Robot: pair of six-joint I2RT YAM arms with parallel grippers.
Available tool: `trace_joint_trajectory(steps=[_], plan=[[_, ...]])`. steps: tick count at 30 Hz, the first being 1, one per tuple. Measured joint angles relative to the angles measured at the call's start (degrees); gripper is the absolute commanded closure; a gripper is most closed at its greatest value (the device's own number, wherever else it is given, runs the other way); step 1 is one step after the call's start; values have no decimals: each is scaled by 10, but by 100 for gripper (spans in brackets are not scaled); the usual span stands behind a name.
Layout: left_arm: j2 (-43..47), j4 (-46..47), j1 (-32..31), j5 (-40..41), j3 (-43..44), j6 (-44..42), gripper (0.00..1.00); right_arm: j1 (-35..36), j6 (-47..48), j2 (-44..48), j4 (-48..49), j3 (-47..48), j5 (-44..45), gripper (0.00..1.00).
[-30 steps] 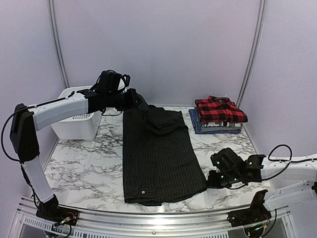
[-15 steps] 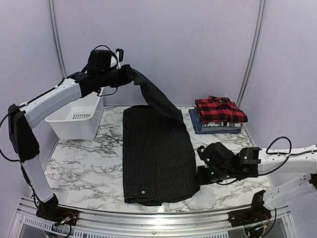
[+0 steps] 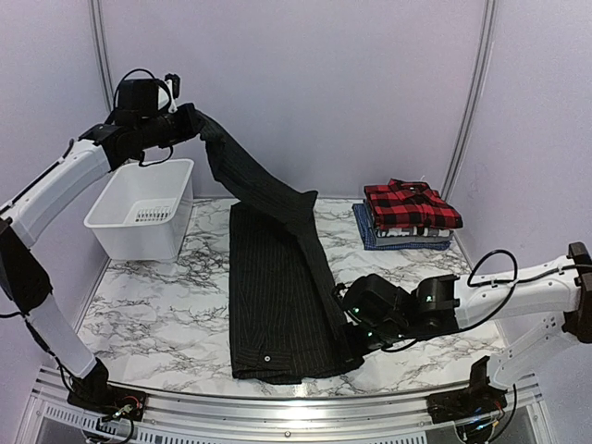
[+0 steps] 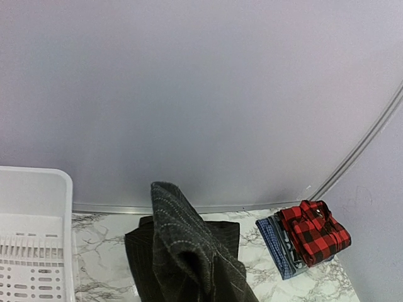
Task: Fold and stack the long sleeve shirts
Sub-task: Fold the 1/3-folded shirt at the center of the board.
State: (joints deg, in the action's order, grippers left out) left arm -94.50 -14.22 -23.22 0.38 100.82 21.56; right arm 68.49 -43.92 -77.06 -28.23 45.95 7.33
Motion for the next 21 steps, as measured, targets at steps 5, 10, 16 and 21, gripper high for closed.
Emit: trace_joint_trajectory(steps=[5,10,16,21], plan=[[38,-10,26,16,-13,-13,100,0,18,-16,19,16,-30,100],[46,-23,39,20,-32,-17,100,0,36,-44,33,47,-53,100],[31,-42,46,14,-35,-24,100,1,54,-104,46,109,-78,100],[14,-44,50,6,-34,-26,100,1,65,-156,55,135,-100,100]])
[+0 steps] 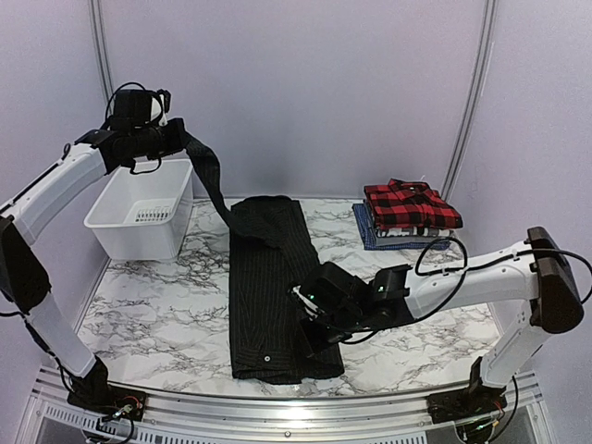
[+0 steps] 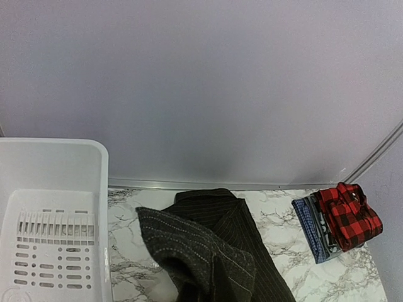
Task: Fold and stack the long sleeve shirts
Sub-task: Fold the 1/3-folded shirt at the center of the board.
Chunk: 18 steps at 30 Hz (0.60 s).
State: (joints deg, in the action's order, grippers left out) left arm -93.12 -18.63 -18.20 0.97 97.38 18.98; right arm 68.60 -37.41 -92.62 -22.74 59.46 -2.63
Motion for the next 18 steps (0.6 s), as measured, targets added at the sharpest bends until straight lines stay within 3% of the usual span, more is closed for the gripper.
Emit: trace_joint_trajectory(steps=[7,18], plan=[[-19,-11,3,-3,33,-2,100,0,11,-19,0,-3,-26,100],[-103,19,4,-38,198,-5,100,0,10,-9,15,-41,-40,100]])
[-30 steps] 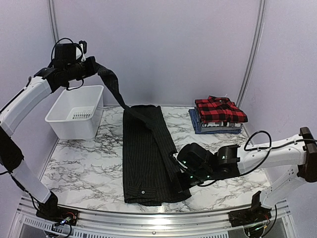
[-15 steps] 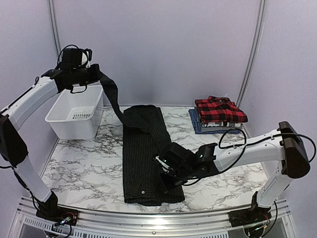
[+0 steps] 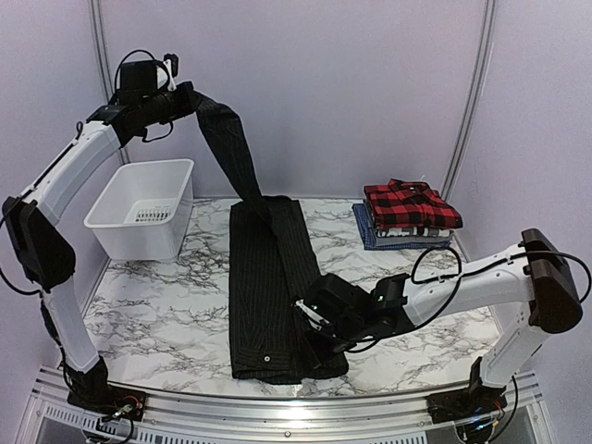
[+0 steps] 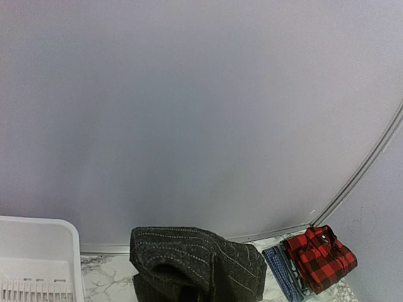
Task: Fold and stack the long sleeve shirts
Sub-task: Fold the 1/3-folded shirt at the center of the board.
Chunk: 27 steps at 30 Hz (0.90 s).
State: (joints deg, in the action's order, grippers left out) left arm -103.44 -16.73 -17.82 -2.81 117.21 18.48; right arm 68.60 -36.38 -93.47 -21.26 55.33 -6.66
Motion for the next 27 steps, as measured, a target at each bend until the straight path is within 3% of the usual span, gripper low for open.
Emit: trace_joint_trajectory(steps=[8,17,27], plan=[[-83,11,0,-15,74,-10,100,0,2,-9,16,13,-9,100],[-87,24,0,-22,88,-20,100,0,11,-57,41,67,-33,100],[-87,26,0,-27,86,-27,100,0,11,-68,58,49,-53,100]])
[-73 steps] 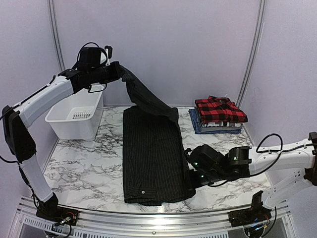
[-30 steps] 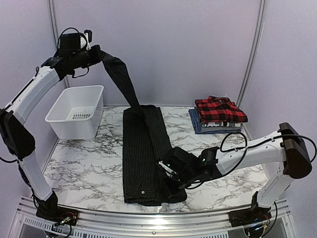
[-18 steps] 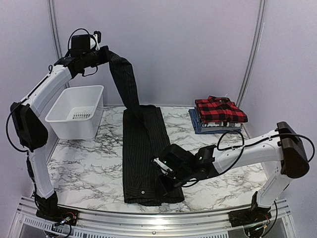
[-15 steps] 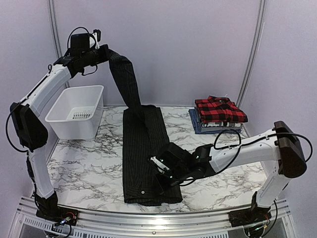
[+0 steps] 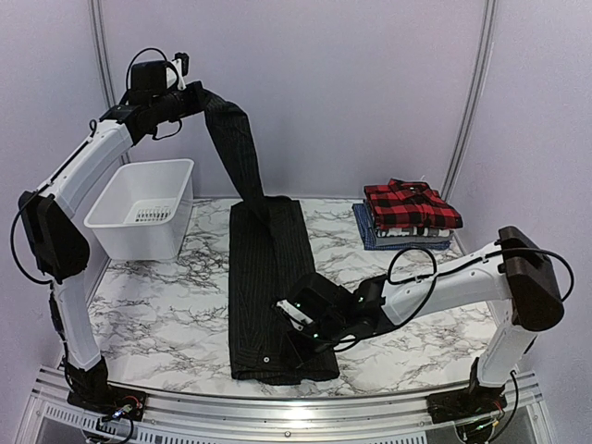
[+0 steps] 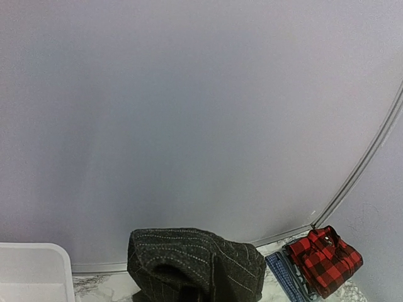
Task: Fold and stack the long sleeve shirts
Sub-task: Fold the 1/3-folded shirt at the center of the board.
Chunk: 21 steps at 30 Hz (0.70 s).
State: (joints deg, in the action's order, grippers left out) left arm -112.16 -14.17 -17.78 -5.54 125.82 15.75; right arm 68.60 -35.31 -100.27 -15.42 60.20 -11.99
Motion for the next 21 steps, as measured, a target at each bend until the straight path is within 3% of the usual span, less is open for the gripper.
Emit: trace_joint_trajectory(steps=[5,21], plan=[[5,3,0,-9,-17,-7,100,0,-1,0,7,-23,-11,100],[83,8,-8,-178,-183,-1,100,0,15,-16,41,20,-42,63]])
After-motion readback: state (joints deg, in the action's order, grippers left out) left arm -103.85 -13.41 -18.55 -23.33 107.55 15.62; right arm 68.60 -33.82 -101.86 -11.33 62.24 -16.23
